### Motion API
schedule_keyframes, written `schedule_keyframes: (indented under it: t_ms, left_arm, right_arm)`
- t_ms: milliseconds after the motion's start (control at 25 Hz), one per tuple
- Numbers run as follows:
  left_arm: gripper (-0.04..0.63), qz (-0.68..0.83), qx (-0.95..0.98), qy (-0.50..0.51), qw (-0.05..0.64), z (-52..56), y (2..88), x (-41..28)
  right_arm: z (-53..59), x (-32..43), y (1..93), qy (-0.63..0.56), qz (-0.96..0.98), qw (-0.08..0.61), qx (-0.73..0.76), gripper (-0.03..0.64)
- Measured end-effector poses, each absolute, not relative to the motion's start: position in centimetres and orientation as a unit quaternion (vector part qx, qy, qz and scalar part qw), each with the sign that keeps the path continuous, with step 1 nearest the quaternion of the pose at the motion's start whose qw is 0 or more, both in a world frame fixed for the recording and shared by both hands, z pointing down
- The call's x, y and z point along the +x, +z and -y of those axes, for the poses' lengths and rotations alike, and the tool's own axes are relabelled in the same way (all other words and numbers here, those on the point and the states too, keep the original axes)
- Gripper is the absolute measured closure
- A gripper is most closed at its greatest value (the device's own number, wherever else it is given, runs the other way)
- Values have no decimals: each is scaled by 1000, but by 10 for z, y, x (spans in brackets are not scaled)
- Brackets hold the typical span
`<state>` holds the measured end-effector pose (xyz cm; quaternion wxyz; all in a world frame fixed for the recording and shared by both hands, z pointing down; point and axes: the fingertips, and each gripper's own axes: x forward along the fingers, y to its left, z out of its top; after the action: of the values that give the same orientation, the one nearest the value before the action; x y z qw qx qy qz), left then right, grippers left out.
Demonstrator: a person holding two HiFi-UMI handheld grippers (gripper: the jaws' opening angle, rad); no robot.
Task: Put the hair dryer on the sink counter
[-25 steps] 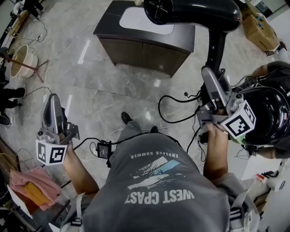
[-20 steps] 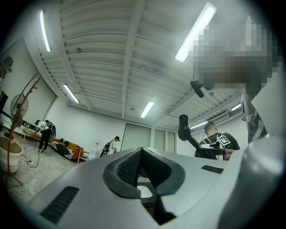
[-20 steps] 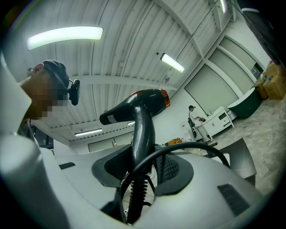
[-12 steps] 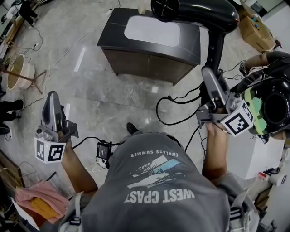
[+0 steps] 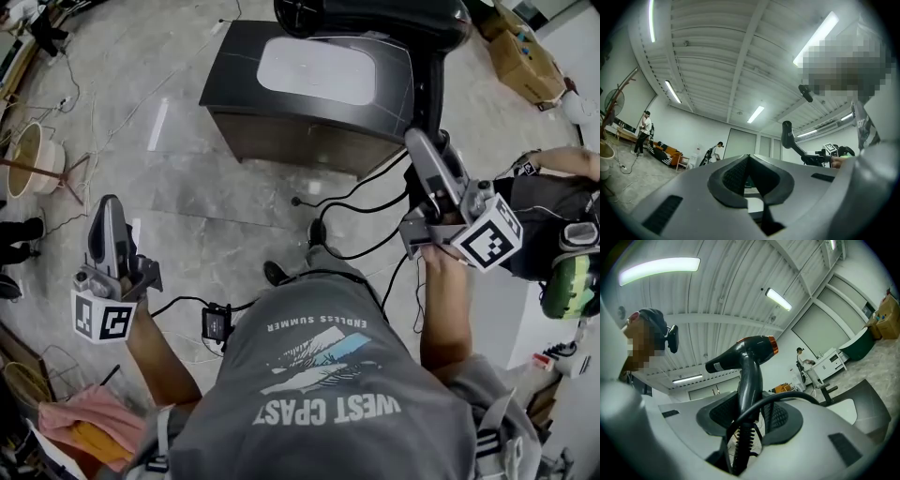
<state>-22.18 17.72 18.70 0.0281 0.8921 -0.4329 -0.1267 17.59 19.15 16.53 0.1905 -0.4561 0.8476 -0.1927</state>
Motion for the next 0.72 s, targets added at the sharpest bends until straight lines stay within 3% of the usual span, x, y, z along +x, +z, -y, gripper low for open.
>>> schedule_keyframes:
  t_ms: [720]
  left_arm:
    - [580,508,850,-132,45,-96,195,-209]
  right_arm:
    - [-33,168,207,-292,-862,193,-366,449]
